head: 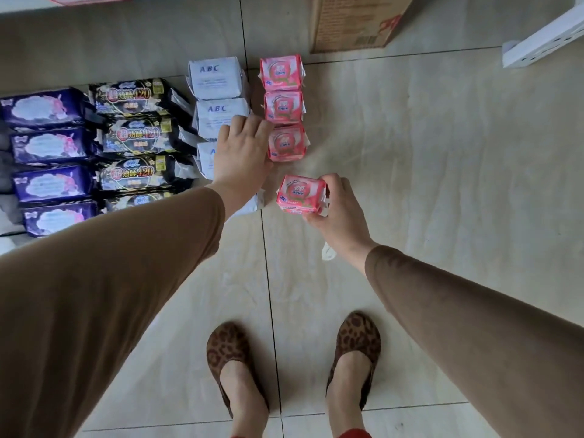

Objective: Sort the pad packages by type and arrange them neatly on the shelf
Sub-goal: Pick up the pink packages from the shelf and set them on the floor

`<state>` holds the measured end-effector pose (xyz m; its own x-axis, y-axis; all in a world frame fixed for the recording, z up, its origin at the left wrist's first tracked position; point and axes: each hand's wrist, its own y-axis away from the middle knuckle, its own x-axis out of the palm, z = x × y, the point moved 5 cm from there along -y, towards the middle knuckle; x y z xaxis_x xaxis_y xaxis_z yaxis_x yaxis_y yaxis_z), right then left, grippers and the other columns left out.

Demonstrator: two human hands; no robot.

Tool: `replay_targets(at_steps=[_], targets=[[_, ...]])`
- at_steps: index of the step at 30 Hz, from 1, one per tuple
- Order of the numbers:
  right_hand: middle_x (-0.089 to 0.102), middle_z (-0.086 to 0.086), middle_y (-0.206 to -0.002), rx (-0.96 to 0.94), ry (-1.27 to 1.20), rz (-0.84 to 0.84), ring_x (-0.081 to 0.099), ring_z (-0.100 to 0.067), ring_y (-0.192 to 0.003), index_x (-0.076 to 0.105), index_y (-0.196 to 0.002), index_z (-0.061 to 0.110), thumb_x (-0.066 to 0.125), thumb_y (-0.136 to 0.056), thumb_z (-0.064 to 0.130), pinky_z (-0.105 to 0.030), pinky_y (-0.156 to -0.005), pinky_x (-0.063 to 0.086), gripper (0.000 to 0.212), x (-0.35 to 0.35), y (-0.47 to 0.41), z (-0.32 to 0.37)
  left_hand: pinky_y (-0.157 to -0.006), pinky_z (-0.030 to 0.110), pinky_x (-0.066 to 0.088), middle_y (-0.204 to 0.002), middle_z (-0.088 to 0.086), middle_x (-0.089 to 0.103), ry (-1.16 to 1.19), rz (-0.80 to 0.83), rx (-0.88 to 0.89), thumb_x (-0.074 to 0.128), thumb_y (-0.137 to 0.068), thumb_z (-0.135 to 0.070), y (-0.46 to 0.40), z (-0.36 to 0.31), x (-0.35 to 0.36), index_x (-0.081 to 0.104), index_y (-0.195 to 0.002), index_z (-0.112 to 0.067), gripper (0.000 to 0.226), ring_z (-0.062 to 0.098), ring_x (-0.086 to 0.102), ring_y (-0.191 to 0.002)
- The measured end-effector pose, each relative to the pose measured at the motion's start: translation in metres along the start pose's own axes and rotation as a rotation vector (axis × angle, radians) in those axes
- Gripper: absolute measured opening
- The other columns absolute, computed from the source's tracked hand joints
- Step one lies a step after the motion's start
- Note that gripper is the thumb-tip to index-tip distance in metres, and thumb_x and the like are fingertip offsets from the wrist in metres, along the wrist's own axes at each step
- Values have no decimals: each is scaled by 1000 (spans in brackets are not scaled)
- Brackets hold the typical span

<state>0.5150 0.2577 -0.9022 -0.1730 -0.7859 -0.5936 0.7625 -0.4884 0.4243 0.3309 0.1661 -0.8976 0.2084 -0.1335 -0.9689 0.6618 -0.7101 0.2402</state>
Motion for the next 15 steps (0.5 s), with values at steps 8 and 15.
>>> replay_targets(at_steps=[8, 15], targets=[[51, -8, -115, -39, 155, 34, 60, -30, -97, 51, -123, 12, 69, -80, 6, -41, -79, 52, 46, 18, -37, 21, -98, 40, 34, -125, 3, 54, 199, -13, -52, 62, -87, -28, 72, 22, -23, 52, -128, -21, 43, 29, 45, -118], [45, -7, -135, 13, 65, -14, 61, -30, -108, 38, -141, 16, 61, -78, -6, -42, -85, 53, 71, 28, -45, 15, -93, 37, 36, -124, 1, 54, 236, -3, -154, 67, -82, -25, 116, 39, -4, 53, -125, -21, 45, 28, 46, -114]])
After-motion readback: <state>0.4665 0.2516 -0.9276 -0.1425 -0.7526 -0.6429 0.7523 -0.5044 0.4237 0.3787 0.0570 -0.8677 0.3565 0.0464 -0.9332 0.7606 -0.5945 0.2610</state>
